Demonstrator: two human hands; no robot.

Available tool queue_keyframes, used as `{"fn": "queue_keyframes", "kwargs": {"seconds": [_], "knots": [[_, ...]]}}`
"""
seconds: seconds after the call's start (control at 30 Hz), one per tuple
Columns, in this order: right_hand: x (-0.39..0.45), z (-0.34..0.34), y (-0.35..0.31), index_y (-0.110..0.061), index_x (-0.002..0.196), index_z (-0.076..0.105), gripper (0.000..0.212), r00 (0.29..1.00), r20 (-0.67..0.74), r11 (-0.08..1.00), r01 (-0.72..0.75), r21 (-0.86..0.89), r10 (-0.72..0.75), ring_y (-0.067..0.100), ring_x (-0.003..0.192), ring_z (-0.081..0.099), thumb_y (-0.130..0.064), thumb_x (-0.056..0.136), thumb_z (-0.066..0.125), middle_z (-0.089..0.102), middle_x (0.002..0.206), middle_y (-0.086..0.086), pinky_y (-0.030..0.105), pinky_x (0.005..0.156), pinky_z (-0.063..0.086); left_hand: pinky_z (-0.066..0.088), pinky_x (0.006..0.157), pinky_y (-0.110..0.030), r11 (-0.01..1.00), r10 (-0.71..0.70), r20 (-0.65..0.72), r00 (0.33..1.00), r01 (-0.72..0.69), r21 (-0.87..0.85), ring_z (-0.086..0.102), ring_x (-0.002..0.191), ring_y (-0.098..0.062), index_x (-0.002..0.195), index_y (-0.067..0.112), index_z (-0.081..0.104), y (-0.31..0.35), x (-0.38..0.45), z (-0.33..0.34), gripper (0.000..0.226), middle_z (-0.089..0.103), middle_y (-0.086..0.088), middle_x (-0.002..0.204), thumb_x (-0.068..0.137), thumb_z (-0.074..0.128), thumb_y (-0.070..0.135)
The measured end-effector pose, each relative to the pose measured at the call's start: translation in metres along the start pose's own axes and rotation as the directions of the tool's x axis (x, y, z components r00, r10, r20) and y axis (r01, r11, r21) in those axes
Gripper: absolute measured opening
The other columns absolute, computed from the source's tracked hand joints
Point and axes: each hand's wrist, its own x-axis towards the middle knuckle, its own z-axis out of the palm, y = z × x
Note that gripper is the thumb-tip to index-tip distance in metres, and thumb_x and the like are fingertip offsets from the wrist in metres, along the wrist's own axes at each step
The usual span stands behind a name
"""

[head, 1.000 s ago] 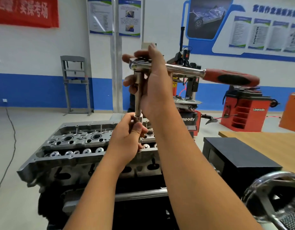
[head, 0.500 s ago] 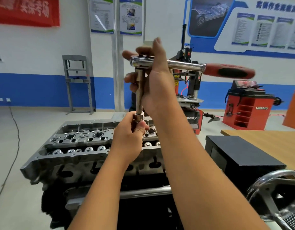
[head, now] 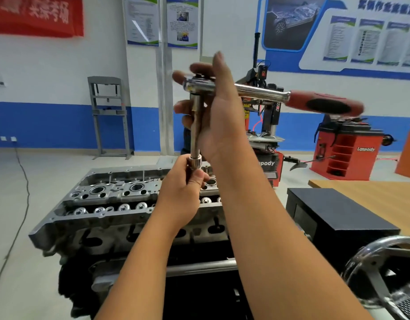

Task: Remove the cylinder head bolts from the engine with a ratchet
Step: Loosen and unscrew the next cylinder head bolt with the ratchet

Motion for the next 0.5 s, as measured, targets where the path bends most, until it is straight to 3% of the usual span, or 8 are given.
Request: {"fn": "queue_keyframes", "kwargs": {"seconds": [0.1, 0.23, 0.33, 0.4, 0.5], "knots": [[0.0, -0.004, -0.003, -0.018, 0.096, 0.065, 0.031, 0.998, -0.062, 0.997, -0.027, 0.076, 0.032, 0.023, 0.057, 0.064, -0.045, 0.105, 0.053, 0.077, 0.103, 0.009, 0.027, 0.054, 0.037, 0.048, 0.061, -0.016, 0.996, 0.067, -0.135, 0.989, -0.057, 0.072, 0.059, 0.067, -0.008, 0.087, 0.03, 0.056, 0.001, -0.001, 0.008, 0.027, 0.066, 0.014, 0.078, 0.104, 0.054, 0.009], [0.001, 0.012, 0.008, -0.014, 0.09, 0.066, 0.021, 0.954, -0.191, 0.973, 0.219, -0.072, -0.229, 0.031, 0.064, 0.065, -0.03, 0.103, 0.062, 0.07, 0.093, 0.011, 0.024, 0.043, 0.044, 0.04, 0.052, -0.009, 0.99, 0.131, -0.229, 0.965, -0.117, 0.075, 0.054, 0.059, -0.001, 0.075, 0.036, 0.055, 0.0, -0.004, 0.014, 0.047, 0.061, 0.02, 0.065, 0.095, 0.056, -0.006], [-0.003, 0.009, 0.019, -0.012, 0.091, 0.063, 0.019, 0.926, -0.208, 0.938, 0.269, -0.219, -0.314, 0.022, 0.066, 0.065, -0.029, 0.099, 0.069, 0.063, 0.082, 0.002, 0.029, 0.049, 0.056, 0.034, 0.048, -0.007, 0.986, 0.168, -0.301, 0.938, -0.158, 0.06, 0.048, 0.052, 0.002, 0.062, 0.046, 0.051, 0.003, -0.009, 0.018, 0.056, 0.051, 0.024, 0.053, 0.094, 0.051, 0.0], [-0.007, 0.008, 0.023, -0.01, 0.099, 0.063, 0.032, 0.948, -0.146, 0.908, 0.216, -0.36, -0.283, 0.031, 0.068, 0.066, -0.041, 0.097, 0.07, 0.067, 0.088, 0.008, 0.036, 0.055, 0.06, 0.036, 0.05, -0.008, 0.987, 0.161, -0.284, 0.945, -0.151, 0.057, 0.05, 0.053, 0.003, 0.063, 0.044, 0.051, 0.003, -0.008, 0.015, 0.047, 0.054, 0.024, 0.055, 0.095, 0.053, 0.009], [-0.001, 0.012, 0.014, -0.012, 0.101, 0.063, 0.048, 0.982, -0.067, 0.952, 0.155, -0.263, -0.178, 0.019, 0.049, 0.059, -0.059, 0.092, 0.061, 0.072, 0.095, 0.009, 0.025, 0.045, 0.043, 0.043, 0.05, -0.012, 0.993, 0.104, -0.123, 0.987, -0.109, -0.039, 0.055, 0.054, 0.0, 0.081, 0.035, 0.057, -0.002, -0.003, 0.002, 0.039, 0.061, 0.02, 0.065, 0.102, 0.052, 0.002]]}}
